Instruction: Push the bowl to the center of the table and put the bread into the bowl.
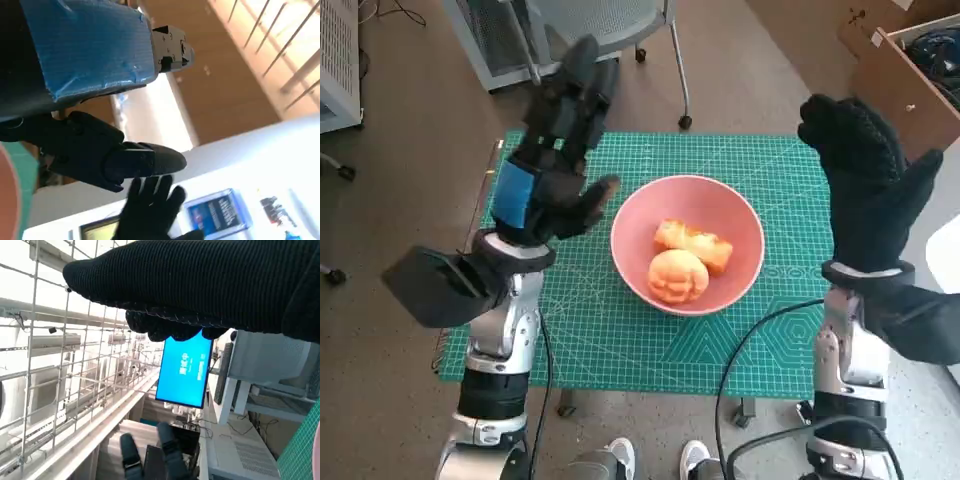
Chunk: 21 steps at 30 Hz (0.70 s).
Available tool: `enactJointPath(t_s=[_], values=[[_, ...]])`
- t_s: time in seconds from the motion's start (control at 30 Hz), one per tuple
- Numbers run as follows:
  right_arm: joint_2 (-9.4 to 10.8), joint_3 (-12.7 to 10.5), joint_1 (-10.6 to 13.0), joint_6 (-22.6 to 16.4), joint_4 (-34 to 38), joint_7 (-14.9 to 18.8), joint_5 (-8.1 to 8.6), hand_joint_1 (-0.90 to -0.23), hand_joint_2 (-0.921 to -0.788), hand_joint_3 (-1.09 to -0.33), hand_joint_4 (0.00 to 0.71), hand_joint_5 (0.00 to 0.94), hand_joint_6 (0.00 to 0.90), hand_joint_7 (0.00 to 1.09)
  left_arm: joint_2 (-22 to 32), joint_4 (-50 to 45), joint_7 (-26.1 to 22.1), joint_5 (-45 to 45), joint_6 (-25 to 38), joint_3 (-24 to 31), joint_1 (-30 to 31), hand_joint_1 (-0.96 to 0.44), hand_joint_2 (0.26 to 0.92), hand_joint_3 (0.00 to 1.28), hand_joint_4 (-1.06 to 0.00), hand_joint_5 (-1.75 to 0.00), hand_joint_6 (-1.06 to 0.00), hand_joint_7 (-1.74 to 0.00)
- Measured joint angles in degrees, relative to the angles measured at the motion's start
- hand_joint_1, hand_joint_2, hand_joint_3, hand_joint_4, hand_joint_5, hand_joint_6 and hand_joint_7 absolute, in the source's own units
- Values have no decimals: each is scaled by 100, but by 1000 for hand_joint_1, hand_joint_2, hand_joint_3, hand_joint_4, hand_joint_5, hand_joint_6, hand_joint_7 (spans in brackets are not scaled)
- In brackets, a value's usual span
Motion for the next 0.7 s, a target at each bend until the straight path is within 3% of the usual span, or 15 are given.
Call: enactJointPath(t_s=[0.7], values=[[-15,234,-195,178,-27,-8,-80,-593,-921,-629,311,7,101,535,-113,181,183,50,-101,109,-73,-597,921,411,-38,-34,1,-441]])
